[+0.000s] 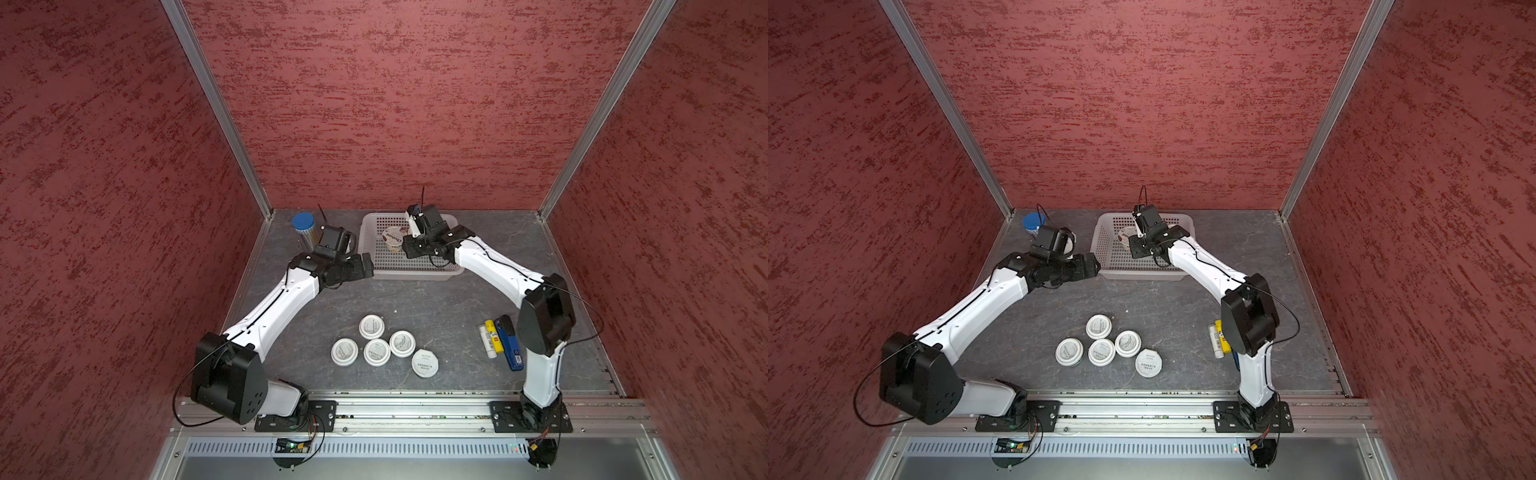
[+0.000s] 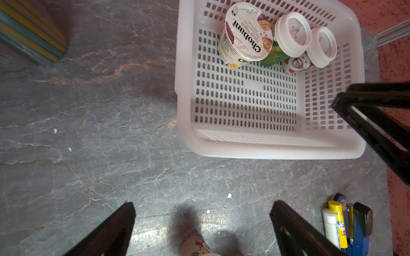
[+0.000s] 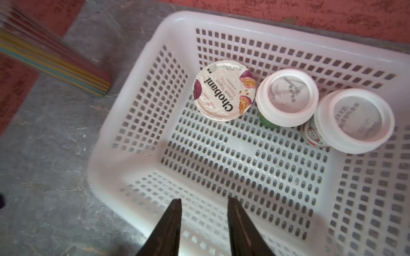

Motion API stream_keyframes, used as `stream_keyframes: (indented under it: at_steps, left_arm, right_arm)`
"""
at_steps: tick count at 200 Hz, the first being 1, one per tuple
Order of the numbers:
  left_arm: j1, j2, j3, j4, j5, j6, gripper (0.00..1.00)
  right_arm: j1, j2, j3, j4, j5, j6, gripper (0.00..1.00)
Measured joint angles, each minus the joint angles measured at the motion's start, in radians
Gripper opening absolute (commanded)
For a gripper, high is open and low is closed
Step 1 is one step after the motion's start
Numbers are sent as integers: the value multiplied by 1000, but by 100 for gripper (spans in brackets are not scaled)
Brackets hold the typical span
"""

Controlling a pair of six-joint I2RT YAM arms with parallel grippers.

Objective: Put the yogurt in the basket
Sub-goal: Place the yogurt in the basket.

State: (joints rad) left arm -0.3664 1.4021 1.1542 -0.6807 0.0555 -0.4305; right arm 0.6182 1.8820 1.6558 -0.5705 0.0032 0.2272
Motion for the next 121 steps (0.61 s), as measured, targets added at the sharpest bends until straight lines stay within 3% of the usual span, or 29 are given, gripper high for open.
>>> stream_keyframes:
  at_steps: [54,121]
  left_arm:
    - [-9,-25,0,-17,-26,-18,100]
    - [0,-28,0,-67,-14,7,100]
  right_arm:
    - [64,-197,-269,24,3,-5,53]
    - [248,-344,-402,1,-4,-34,72]
